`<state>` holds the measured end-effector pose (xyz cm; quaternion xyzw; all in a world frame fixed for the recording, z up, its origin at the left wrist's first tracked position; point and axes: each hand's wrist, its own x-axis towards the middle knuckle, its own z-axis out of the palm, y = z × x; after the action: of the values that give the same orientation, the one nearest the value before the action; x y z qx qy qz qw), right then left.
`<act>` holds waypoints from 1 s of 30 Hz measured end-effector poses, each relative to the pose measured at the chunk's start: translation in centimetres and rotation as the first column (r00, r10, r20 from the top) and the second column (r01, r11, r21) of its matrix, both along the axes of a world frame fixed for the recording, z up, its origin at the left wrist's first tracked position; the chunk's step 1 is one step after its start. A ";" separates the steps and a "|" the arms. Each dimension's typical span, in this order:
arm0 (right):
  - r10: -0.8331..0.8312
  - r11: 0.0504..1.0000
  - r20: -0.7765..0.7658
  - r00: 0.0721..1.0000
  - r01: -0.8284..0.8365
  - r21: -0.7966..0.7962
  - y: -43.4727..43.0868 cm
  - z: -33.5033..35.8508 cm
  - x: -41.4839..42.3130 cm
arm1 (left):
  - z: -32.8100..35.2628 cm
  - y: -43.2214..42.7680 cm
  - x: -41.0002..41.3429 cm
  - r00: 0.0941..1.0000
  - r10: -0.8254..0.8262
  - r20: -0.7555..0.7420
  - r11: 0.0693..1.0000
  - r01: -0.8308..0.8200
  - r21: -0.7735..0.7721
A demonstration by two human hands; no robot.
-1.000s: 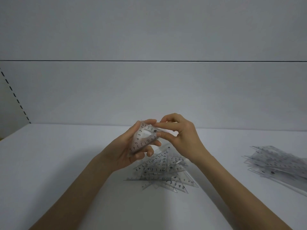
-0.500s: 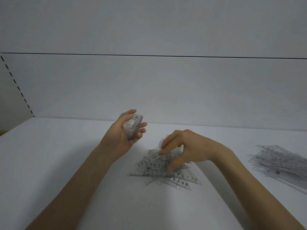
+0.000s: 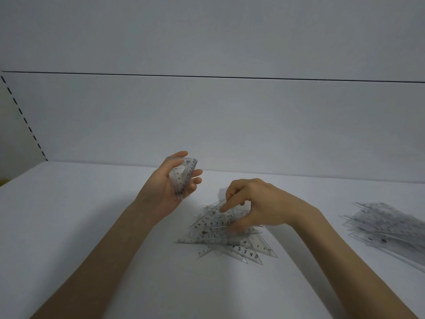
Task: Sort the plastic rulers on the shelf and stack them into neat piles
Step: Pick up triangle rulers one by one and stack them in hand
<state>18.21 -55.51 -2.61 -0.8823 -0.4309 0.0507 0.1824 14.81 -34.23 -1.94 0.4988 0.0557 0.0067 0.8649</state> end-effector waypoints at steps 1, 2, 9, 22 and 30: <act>0.008 1.000 -0.019 1.000 -0.008 -0.013 0.0 0.0 -0.1 | 0.0 0.0 0.0 1.000 -0.001 0.002 1.000 0.001 0.001; 0.016 1.000 -0.041 0.999 -0.016 -0.003 0.0 0.1 -0.1 | 0.0 0.0 0.0 1.000 -0.003 0.003 1.000 0.003 0.001; 0.036 0.996 0.005 0.999 -0.036 0.076 0.0 0.1 -0.6 | 0.2 -0.1 -0.3 0.999 -0.043 -0.009 0.999 0.043 0.020; -0.185 0.693 -0.073 0.980 0.182 0.697 -1.6 1.3 -0.3 | 0.2 0.1 -0.5 0.988 -0.153 -0.010 0.988 0.153 0.000; -0.008 0.654 -0.240 0.971 0.186 0.733 -1.1 1.8 -0.7 | 0.3 -0.8 -1.3 0.930 -0.367 -0.032 0.925 0.368 0.094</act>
<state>17.54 -56.60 -0.80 -0.7393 -0.3427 -0.0463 0.5777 13.47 -35.06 -1.60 0.5425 -0.0333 -0.1561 0.8248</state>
